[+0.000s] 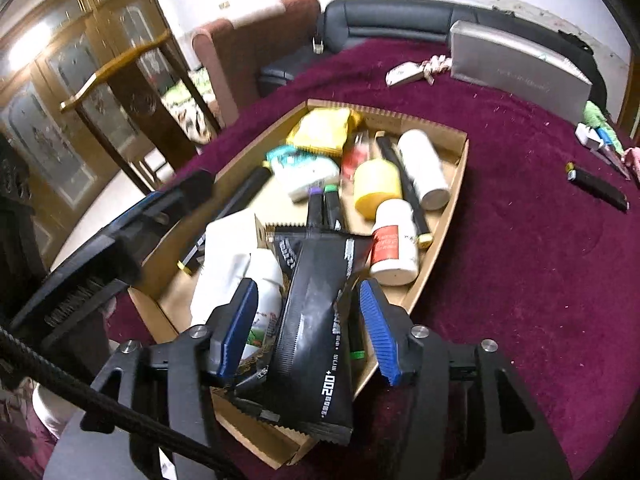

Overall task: Organize objects
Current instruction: 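Lower the spray bottle into the tray with the left gripper while the right drops the snack bag there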

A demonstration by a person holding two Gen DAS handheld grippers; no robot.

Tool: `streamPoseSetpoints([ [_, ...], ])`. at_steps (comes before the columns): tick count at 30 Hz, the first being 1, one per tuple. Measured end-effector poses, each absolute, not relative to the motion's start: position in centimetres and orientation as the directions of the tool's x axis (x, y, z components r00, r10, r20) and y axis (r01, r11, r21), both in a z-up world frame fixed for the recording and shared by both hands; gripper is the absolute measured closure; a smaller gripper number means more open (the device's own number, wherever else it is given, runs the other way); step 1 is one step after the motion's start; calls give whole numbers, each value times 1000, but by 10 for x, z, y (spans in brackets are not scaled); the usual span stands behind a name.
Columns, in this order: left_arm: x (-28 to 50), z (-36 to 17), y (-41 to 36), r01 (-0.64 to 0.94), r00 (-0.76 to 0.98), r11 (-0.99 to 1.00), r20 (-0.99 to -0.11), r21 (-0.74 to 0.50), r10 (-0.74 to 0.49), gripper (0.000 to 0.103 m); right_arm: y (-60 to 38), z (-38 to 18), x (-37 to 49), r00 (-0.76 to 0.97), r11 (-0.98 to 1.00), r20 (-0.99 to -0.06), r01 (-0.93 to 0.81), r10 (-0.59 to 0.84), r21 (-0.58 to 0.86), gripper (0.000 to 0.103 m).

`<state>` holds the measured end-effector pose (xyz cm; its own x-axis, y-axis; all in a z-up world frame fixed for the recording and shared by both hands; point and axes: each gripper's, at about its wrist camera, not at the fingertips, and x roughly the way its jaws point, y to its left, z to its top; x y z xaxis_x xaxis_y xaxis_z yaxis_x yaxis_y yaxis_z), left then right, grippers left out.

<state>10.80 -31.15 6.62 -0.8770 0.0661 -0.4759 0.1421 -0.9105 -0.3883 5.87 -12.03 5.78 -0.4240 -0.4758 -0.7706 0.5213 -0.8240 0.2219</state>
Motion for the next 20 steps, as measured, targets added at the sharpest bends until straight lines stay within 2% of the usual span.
streamPoseSetpoints([
  [3,119,84,-314,94,-906,-910,-414,-404,90,3,-112,65,62,-469,-839,-747,498,-471,217,50],
  [6,136,107,-311,50,-945,-909,-314,-414,91,2,-107,67,63,-503,-852,-733,482,-458,202,50],
  [8,146,117,-306,51,-956,-915,-285,-400,72,2,-105,67,65,-519,-859,-729,476,-445,186,50],
  [13,145,115,-296,66,-943,-926,-325,-372,64,2,-102,69,70,-529,-860,-723,478,-444,178,50],
  [16,140,104,-295,135,-913,-924,-408,-357,24,2,-101,71,75,-542,-861,-719,483,-435,157,50],
  [20,132,91,-293,292,-854,-917,-506,-272,-122,2,-100,72,80,-558,-865,-717,485,-418,126,49],
])
